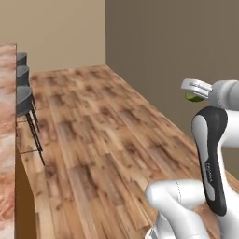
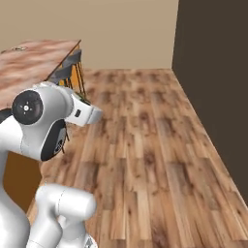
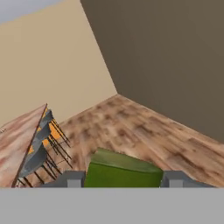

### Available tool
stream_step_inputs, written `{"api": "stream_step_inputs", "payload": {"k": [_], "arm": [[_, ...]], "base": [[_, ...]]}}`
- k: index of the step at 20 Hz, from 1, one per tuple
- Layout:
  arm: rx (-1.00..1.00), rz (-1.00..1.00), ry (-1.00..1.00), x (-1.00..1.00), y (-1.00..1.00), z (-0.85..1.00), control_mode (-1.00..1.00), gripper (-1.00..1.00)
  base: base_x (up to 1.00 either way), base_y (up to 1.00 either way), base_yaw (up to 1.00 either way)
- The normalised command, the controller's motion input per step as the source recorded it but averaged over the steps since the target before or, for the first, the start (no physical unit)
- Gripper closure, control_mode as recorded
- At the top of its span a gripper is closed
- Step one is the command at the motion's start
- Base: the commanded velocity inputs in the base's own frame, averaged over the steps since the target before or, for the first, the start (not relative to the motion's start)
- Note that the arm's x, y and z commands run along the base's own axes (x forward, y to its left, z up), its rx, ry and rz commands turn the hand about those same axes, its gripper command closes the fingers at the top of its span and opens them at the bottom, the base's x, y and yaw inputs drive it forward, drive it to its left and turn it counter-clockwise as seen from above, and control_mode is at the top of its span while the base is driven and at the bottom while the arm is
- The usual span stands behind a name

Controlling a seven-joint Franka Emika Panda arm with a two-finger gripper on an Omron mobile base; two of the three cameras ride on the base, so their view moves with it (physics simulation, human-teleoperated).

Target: Take the lemon wedge from the fridge and place it on the plate with fish on the dining counter.

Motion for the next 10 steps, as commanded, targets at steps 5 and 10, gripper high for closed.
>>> {"api": "stream_step_inputs", "payload": {"k": [5, 10], "arm": [[0.00, 0.00, 0.00, 0.00, 0.00, 0.00, 1.00, 1.00], [0.00, 0.00, 0.00, 0.00, 0.00, 0.00, 1.00, 1.00]], "base": [[1.00, -0.50, 0.00], [1.00, -0.45, 0.00]]}}
